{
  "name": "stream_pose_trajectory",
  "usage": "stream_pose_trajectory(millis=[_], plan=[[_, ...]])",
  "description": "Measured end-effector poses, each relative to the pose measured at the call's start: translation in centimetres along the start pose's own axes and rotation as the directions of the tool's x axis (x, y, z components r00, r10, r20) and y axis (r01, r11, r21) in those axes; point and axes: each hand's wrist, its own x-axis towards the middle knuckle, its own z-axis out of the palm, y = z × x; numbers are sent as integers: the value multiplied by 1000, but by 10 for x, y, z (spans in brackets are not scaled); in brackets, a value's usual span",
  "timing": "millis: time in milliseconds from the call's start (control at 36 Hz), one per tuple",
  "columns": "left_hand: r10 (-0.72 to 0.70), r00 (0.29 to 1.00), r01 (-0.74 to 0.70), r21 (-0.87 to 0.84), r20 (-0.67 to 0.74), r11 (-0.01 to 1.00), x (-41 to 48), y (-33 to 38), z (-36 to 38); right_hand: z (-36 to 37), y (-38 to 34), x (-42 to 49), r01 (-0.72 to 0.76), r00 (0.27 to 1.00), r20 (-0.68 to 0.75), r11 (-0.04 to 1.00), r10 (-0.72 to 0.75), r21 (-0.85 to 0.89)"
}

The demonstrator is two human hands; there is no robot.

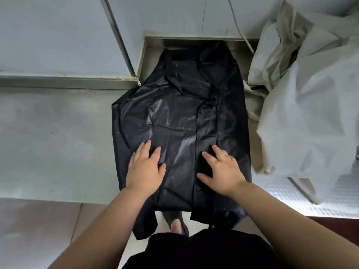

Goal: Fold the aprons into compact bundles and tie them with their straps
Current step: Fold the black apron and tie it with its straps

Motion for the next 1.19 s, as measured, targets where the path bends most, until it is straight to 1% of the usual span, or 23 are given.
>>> stream_pose_trajectory(millis=[56,111,139,194,250,306,361,472,583,667,750,778,833,889,917,944,1000,1056,1083,1111,1139,1167,1194], plan=[[34,995,-35,-8,-94,999,-14,1,2,5,4,-7,35,999,11,999,-35,15],[73,991,-76,-25,-110,997,-28,3,5,8,8,-15,33,999,-26,999,-32,32],[78,994,-81,-39,-77,996,-32,4,6,9,9,-17,15,998,-63,999,-13,30],[31,999,-28,-74,41,997,-45,7,13,14,12,-27,-22,993,-118,999,25,23],[-20,990,25,-33,138,999,-50,5,18,17,15,-33,-65,988,-138,998,67,19],[-59,984,56,19,171,998,-55,2,20,19,20,-39,-94,986,-138,995,98,30],[-80,983,76,31,165,997,-55,-3,18,18,24,-40,-112,985,-128,993,117,48],[-73,992,75,-21,102,997,-55,-8,17,15,26,-47,-123,987,-90,990,130,72],[-14,1000,15,-101,4,995,-61,-16,18,15,21,-52,-132,988,-69,987,139,93],[33,999,-34,-101,-10,994,-65,-28,16,17,9,-54,-176,977,-103,979,186,99],[89,993,-99,-145,-73,985,-63,-42,11,18,-10,-53,-209,958,-175,971,228,117],[69,992,-90,-210,-103,974,-61,-47,7,19,-19,-51,-193,958,-188,972,216,133],[-72,982,-8,-412,-177,911,-57,-59,-2,20,-39,-47,-129,967,-199,977,161,168],[-291,925,104,-573,-245,813,-52,-69,-12,20,-55,-44,-68,974,-196,972,113,224],[-411,873,160,-644,-261,748,-49,-78,-16,21,-64,-42,-50,977,-189,964,102,261],[-530,805,211,-707,-265,674,-47,-88,-21,21,-72,-40,-42,979,-178,955,98,295],[-740,615,302,-785,-273,541,-42,-109,-27,22,-83,-38,-38,982,-160,941,96,335],[-857,441,336,-837,-266,433,-39,-136,-33,25,-98,-33,-43,983,-148,927,105,373],[-895,384,348,-862,-228,369,-37,-144,-35,25,-102,-32,-44,984,-142,918,108,393],[-923,349,367,-882,-163,294,-35,-151,-36,26,-105,-31,-42,985,-137,913,106,406],[-934,343,386,-891,-101,238,-34,-158,-36,28,-111,-29,-41,986,-130,911,103,411],[-921,382,416,-875,-80,249,-34,-162,-36,30,-116,-27,-41,987,-123,910,101,413],[-875,475,455,-824,-95,337,-35,-162,-34,31,-118,-26,-40,989,-114,910,95,413]])
